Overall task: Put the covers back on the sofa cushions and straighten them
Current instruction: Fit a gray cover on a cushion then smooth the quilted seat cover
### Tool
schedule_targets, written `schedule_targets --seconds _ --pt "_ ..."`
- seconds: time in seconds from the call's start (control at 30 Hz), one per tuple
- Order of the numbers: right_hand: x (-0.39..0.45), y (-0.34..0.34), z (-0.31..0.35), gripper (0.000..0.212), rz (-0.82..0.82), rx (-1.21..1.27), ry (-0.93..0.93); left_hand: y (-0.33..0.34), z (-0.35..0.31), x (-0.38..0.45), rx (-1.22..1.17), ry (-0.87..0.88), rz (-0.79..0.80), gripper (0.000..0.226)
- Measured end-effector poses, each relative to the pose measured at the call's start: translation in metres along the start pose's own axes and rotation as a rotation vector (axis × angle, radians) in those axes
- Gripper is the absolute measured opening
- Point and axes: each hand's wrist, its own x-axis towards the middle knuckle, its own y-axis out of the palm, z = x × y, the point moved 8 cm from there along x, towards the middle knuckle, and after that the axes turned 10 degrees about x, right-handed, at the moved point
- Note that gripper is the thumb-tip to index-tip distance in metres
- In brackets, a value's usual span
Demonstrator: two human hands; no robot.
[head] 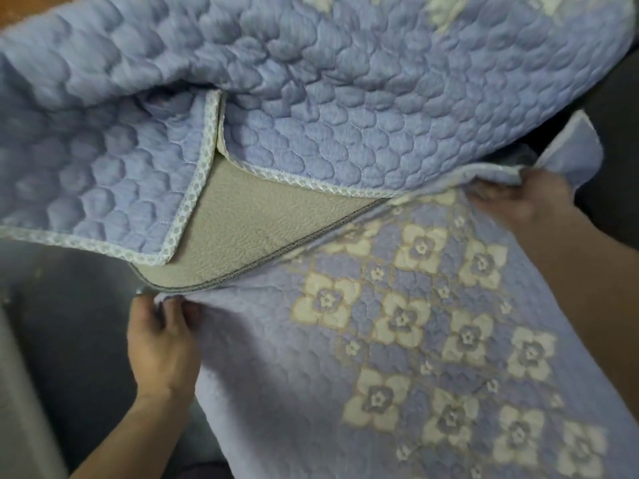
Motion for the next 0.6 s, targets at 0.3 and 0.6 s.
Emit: schedule_targets --seconds 0.3,0.6 --pt "0.045 0.048 -0.043 0.035 0.312 -0.040 -0.041 0.037 0.012 0.060 -0.058 0.037 0.052 0.047" --pt "-0.096 0.048 -0.150 0.054 0.787 -1.774 -0.681 0.061 0.003 -0.011 0.760 0.437 0.357 0.078"
